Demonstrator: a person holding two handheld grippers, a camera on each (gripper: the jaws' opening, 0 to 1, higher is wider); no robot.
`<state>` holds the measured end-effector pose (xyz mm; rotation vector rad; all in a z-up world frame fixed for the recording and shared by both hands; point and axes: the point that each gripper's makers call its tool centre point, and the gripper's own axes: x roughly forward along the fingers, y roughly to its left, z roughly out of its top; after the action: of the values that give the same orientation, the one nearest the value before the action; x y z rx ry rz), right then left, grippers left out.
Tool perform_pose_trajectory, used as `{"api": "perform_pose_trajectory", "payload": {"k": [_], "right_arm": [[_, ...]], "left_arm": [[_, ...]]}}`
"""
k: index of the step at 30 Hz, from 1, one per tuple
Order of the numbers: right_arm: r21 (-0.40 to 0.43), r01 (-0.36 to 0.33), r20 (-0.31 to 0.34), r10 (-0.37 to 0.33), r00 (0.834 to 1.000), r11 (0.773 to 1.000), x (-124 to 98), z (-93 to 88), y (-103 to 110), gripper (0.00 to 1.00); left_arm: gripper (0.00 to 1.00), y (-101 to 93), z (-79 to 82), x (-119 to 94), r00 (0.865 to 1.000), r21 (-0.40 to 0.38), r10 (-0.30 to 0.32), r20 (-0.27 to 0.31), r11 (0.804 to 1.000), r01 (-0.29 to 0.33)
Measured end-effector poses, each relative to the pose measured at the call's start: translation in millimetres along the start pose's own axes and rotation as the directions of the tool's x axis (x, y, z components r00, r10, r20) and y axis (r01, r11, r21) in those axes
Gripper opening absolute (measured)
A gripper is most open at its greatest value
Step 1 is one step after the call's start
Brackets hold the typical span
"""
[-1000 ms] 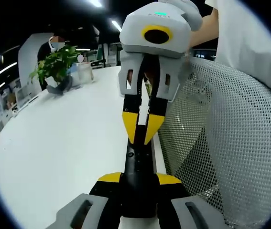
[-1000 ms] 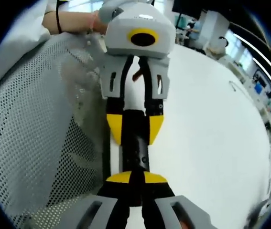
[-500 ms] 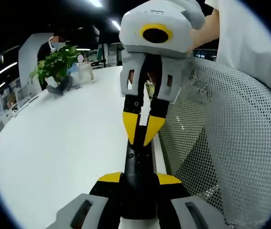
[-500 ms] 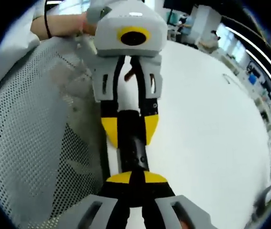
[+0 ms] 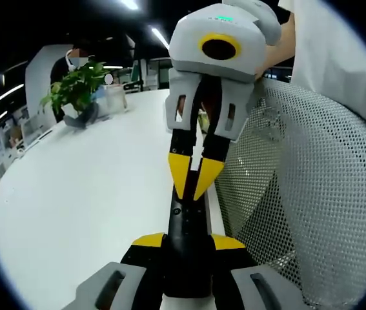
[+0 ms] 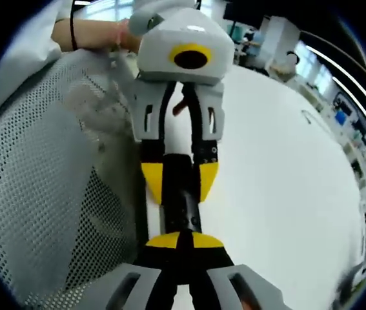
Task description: Press the specified remote control buttons in sequence, fully releasing each button before pressing the next.
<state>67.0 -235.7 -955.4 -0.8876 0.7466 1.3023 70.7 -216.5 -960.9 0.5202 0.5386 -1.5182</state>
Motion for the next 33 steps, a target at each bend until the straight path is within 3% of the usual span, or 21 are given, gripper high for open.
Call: {"api": "perform_pose_trajectory", "payload": {"k": [3, 9, 13, 16, 26, 33], "right_arm": [[-0.045, -0.01, -0.026, 0.008, 1.0, 0.999, 0.6, 0.5, 0.8, 0.0], [0.007, -0.046, -0.078, 0.047, 0.996, 0.999, 1.4, 0.0, -1.1, 0.0], [0.06, -0.052, -0.062, 0.056, 0.996, 0.997, 0.3, -0.7, -1.7, 0.0], [-0.014, -0.022, -0.039, 0.021, 0.999, 1.0, -0.7, -1.0, 0.8, 0.0], [0.003, -0.016, -0.012, 0.016, 1.0, 1.0, -1.7, 3.6, 4.8, 0.0], [-0.006, 0.012, -0.029, -0.012, 1.0, 1.0, -0.8, 2.1, 1.3, 0.0]], "left_arm": [[0.25, 0.0, -0.1, -0.1, 1.0, 0.0, 0.0, 0.0, 1.0, 0.0], [0.25, 0.0, 0.1, -0.1, 1.0, 0.002, -0.002, -0.002, 1.0, 0.002], [0.25, 0.0, 0.2, -0.2, 1.0, 0.003, -0.002, -0.002, 1.0, 0.002], [0.25, 0.0, 0.3, -0.2, 1.0, 0.002, -0.001, -0.002, 1.0, 0.001], [0.25, 0.0, 0.3, -0.2, 1.0, 0.004, 0.0, -0.004, 1.0, 0.0], [0.25, -0.1, 0.4, 0.3, 1.0, 0.004, 0.0, -0.005, 1.0, 0.0]]}}
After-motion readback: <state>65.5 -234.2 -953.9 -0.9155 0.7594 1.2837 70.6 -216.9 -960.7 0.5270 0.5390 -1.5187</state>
